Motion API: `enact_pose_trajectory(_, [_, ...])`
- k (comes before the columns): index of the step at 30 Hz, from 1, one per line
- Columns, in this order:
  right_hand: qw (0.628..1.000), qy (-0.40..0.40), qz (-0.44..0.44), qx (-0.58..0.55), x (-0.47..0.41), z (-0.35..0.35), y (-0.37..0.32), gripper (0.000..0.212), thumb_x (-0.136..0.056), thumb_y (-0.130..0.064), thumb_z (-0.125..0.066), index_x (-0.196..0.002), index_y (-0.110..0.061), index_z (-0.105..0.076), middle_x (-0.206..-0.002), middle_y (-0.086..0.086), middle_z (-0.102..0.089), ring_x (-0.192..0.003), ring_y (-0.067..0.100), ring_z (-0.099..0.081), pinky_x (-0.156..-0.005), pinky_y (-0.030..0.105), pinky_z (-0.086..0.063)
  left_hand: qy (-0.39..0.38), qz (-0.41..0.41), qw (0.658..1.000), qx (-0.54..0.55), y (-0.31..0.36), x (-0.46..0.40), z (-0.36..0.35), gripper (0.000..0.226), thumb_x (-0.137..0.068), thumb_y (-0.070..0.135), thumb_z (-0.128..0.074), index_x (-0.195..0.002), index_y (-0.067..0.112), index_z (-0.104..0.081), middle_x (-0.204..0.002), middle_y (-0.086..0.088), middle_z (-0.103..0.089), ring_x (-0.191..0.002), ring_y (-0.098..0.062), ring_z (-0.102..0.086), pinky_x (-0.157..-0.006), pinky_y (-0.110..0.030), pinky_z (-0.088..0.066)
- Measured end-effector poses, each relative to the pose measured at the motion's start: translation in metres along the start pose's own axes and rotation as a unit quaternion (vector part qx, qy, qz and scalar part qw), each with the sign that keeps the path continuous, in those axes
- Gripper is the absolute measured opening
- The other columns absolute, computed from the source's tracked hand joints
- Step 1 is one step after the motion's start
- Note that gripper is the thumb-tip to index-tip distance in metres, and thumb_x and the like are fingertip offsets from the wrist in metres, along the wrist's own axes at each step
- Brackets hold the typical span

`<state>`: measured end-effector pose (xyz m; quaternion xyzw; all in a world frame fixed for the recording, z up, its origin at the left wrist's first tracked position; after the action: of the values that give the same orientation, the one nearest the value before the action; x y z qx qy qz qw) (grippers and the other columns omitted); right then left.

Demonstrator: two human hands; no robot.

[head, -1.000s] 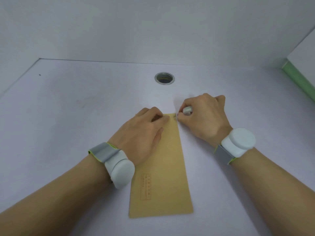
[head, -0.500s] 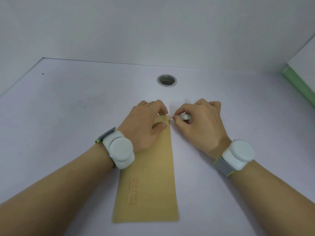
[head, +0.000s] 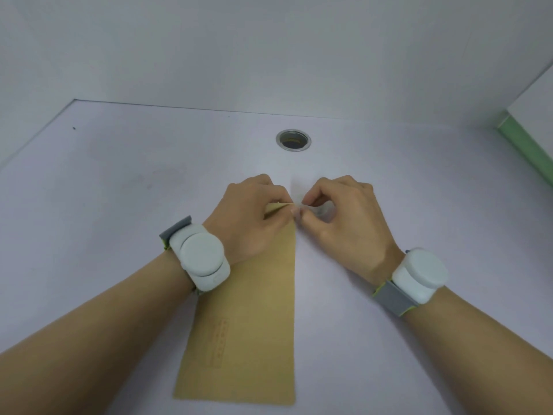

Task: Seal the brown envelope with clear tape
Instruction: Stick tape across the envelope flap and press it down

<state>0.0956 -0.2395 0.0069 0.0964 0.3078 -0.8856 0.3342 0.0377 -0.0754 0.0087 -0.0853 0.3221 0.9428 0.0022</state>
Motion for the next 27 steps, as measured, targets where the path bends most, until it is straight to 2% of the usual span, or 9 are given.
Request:
enact_pose_trajectory(4, [1.0,-0.01,-0.011,-0.016,0.001,0.0,-0.002,0.01,-0.084,-0.028,-0.072,-0.08,-0.021,-0.066,-0.081,-0.014,-0.068,-0.089,0.007,-0.052,-0.085,0.027,-0.028,0.019,-0.044,0.997,-0.065,-0.001,0.001,-0.004,0.02,-0.098,0.039,-0.056,-0.088,0.029,-0.071,-0.085,0.012,-0.05,-0.085,-0.014,-0.048,-0.083,-0.034,-0.031])
enact_pose_trajectory(7, [0.999,-0.022,-0.019,-0.018,0.001,0.001,-0.004,0.006,-0.084,-0.024,-0.072,-0.082,-0.02,-0.067,-0.081,-0.014,-0.067,-0.09,0.008,-0.051,-0.082,0.025,-0.028,0.045,-0.065,0.993,-0.085,-0.001,0.002,-0.005,0.024,-0.093,0.039,-0.054,-0.084,0.028,-0.073,-0.086,0.01,-0.058,-0.082,-0.016,-0.05,-0.08,-0.035,-0.031])
enact_pose_trajectory(9, [0.999,-0.036,-0.007,-0.019,0.0,0.003,-0.007,0.007,-0.085,-0.019,-0.069,-0.091,-0.019,-0.066,-0.082,-0.01,-0.065,-0.092,0.011,-0.052,-0.079,0.023,-0.034,0.056,-0.074,0.992,-0.086,0.001,0.002,-0.005,0.022,-0.09,0.036,-0.055,-0.08,0.028,-0.073,-0.085,0.011,-0.06,-0.078,-0.018,-0.05,-0.078,-0.037,-0.032])
enact_pose_trajectory(12, [0.998,-0.051,0.015,-0.031,0.001,0.003,-0.015,0.022,-0.089,-0.011,-0.062,-0.111,-0.016,-0.057,-0.083,-0.007,-0.059,-0.093,0.013,-0.049,-0.077,0.013,-0.037,0.079,-0.08,0.991,-0.076,0.006,0.002,-0.002,0.019,-0.088,0.029,-0.06,-0.075,0.024,-0.073,-0.083,0.011,-0.06,-0.074,-0.018,-0.048,-0.078,-0.042,-0.036])
enact_pose_trajectory(15, [0.999,-0.043,0.004,0.011,-0.008,0.008,0.0,0.026,-0.09,-0.007,-0.056,-0.116,-0.011,-0.053,-0.079,0.001,-0.059,-0.095,0.025,-0.051,-0.07,0.024,-0.035,0.112,-0.078,0.99,-0.04,0.004,0.004,0.008,0.017,-0.086,0.022,-0.064,-0.073,0.021,-0.073,-0.081,0.011,-0.06,-0.074,-0.02,-0.054,-0.079,-0.05,-0.042])
enact_pose_trajectory(18, [0.995,0.034,-0.097,0.017,-0.015,0.034,0.036,0.021,-0.091,-0.01,-0.062,-0.111,-0.017,-0.059,-0.082,-0.002,-0.06,-0.093,0.026,-0.057,-0.072,0.028,-0.034,0.137,-0.052,0.989,-0.004,-0.01,0.005,0.018,0.017,-0.086,0.024,-0.063,-0.073,0.022,-0.073,-0.08,0.012,-0.061,-0.075,-0.017,-0.057,-0.078,-0.056,-0.048])
enact_pose_trajectory(20, [0.997,0.035,-0.072,0.017,-0.012,0.036,0.033,0.013,-0.091,-0.014,-0.067,-0.102,-0.021,-0.064,-0.083,-0.008,-0.061,-0.092,0.021,-0.059,-0.075,0.024,-0.035,0.134,-0.031,0.99,0.011,-0.012,0.005,0.017,0.017,-0.088,0.031,-0.061,-0.077,0.025,-0.074,-0.082,0.011,-0.061,-0.077,-0.011,-0.056,-0.083,-0.055,-0.048])
enact_pose_trajectory(23, [0.999,-0.037,-0.009,0.036,-0.006,0.011,0.021,0.008,-0.091,-0.019,-0.068,-0.099,-0.021,-0.067,-0.088,-0.007,-0.068,-0.096,0.019,-0.058,-0.074,0.02,-0.03,0.106,-0.03,0.994,-0.007,-0.008,0.002,0.007,0.019,-0.093,0.038,-0.056,-0.086,0.031,-0.072,-0.088,0.01,-0.062,-0.087,-0.011,-0.058,-0.096,-0.041,-0.037])
enact_pose_trajectory(27, [0.999,-0.031,0.014,0.038,-0.007,0.003,0.021,0.004,-0.092,-0.02,-0.067,-0.094,-0.02,-0.071,-0.087,-0.004,-0.072,-0.094,0.021,-0.058,-0.074,0.023,-0.031,0.068,-0.045,0.996,-0.045,-0.009,0.004,0.0,0.031,-0.102,0.041,-0.036,-0.101,0.035,-0.067,-0.095,0.012,-0.06,-0.094,-0.012,-0.056,-0.096,-0.037,-0.03])
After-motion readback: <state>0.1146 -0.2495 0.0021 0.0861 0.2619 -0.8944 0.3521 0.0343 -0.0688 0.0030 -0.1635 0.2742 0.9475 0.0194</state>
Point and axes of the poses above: each hand's wrist, its own x-axis away from the middle knuckle, its own z-axis out of the back of the hand, y = z × x, the point moved 2 cm from there along -x, towards the middle knuckle
